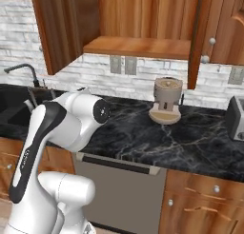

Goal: Open the cabinet, pick the kettle from the cabinet, and place it in the sink.

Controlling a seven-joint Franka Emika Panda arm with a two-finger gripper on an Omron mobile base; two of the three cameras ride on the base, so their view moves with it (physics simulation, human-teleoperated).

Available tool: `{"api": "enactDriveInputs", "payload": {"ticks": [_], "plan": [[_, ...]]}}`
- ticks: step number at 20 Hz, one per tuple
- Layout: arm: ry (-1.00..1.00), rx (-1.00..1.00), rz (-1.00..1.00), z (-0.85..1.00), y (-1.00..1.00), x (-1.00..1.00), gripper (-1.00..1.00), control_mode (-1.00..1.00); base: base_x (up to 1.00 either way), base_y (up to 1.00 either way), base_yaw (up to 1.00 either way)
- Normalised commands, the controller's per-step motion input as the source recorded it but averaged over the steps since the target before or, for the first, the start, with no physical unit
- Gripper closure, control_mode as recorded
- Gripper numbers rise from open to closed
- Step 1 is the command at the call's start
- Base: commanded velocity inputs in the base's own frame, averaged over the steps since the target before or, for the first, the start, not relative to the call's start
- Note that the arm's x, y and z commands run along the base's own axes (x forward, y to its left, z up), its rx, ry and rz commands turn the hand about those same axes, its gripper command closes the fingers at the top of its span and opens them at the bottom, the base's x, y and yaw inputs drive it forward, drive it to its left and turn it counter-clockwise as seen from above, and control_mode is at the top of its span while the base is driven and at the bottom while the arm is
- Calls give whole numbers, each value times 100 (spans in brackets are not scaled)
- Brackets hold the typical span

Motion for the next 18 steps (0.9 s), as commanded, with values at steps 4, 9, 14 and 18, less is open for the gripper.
{"api": "enactDriveInputs", "payload": {"ticks": [4,9,14,18], "plan": [[0,0,0,0,0,0,100,100,-44,35,0],[0,0,0,0,0,0,100,100,-39,38,0],[0,0,0,0,0,0,100,100,-22,52,0],[0,0,0,0,0,0,100,100,-13,61,0]]}}
